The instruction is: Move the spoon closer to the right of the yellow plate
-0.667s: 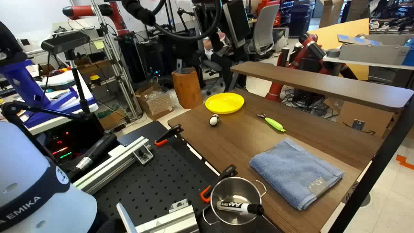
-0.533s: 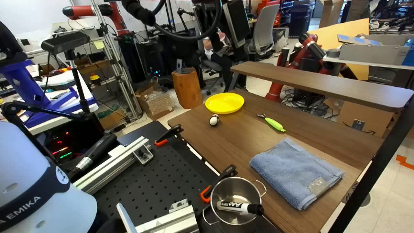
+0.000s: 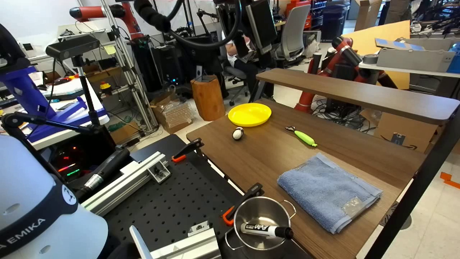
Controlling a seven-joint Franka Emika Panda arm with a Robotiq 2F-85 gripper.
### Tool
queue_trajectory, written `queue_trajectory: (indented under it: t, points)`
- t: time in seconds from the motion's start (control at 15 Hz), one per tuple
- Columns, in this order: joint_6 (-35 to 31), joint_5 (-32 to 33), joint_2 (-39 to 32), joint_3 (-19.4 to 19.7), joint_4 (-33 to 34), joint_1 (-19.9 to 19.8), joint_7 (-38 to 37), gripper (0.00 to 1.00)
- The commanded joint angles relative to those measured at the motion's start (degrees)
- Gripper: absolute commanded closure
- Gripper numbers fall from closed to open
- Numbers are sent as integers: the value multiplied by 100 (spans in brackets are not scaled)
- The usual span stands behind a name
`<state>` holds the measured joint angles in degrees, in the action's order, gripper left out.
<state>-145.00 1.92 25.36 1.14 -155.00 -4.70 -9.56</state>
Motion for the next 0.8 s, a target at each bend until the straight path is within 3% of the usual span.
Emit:
queue_trajectory:
  t: [0.0, 0.4, 0.73]
  points:
    - [17, -30, 4, -37, 8, -37, 20, 0]
    - [17, -30, 4, -37, 8, -41, 14, 0]
    - [-167, 444, -325, -146, 156, -153, 140, 0]
